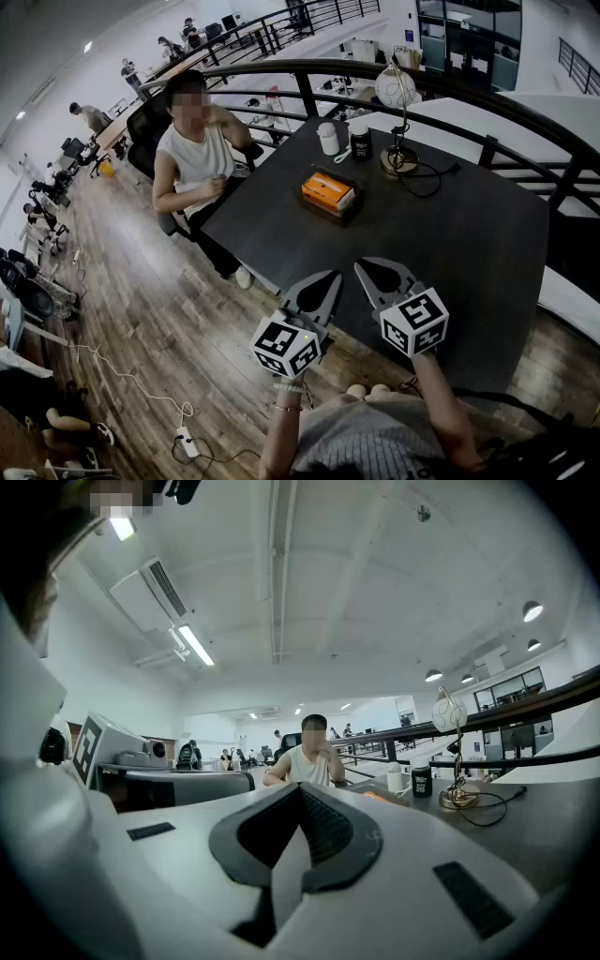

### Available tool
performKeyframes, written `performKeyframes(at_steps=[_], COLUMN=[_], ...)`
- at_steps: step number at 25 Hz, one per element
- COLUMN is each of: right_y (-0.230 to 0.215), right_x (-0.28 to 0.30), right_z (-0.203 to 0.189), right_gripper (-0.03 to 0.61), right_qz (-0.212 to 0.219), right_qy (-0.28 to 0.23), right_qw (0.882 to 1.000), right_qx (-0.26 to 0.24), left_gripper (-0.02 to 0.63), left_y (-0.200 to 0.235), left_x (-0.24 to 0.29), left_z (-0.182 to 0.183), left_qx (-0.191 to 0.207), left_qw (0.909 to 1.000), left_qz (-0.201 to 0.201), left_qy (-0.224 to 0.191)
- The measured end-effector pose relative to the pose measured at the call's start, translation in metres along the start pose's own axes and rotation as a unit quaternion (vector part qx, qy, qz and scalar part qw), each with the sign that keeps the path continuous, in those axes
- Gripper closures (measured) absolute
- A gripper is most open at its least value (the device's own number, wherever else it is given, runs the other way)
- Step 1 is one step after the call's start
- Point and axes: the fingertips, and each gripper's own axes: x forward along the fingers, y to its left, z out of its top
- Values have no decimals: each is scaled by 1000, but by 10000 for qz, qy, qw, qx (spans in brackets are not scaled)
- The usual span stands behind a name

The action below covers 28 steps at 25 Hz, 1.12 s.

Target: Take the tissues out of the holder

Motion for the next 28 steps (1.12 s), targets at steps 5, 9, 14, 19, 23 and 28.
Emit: performKeyframes(at_steps=[5,9,14,19,23,28], right_y=[-4,-5,-6,-5,-6,-8], right_x=[-3,-7,-12,-14,-10,-4], right_z=[1,3,3,6,9,8], right_gripper=[566,566,566,566,566,565], right_qz=[35,78,144,224,329,512], right_qy=[-21,-26,-21,-93,-146,-179], right_qw=[10000,10000,9999,9997,9993,9983], right_qx=[-16,-45,-82,-30,40,231], left_gripper=[606,606,606,606,606,606], left_y=[-2,-5,-9,-15,-14,-2], left_x=[2,4,5,8,8,3], left_z=[0,1,2,2,12,6], left_qx=[9,14,18,130,199,9], left_qw=[10000,10000,9999,9998,9995,9985], left_qz=[45,78,145,140,249,528], left_qy=[12,12,-15,61,-30,-133])
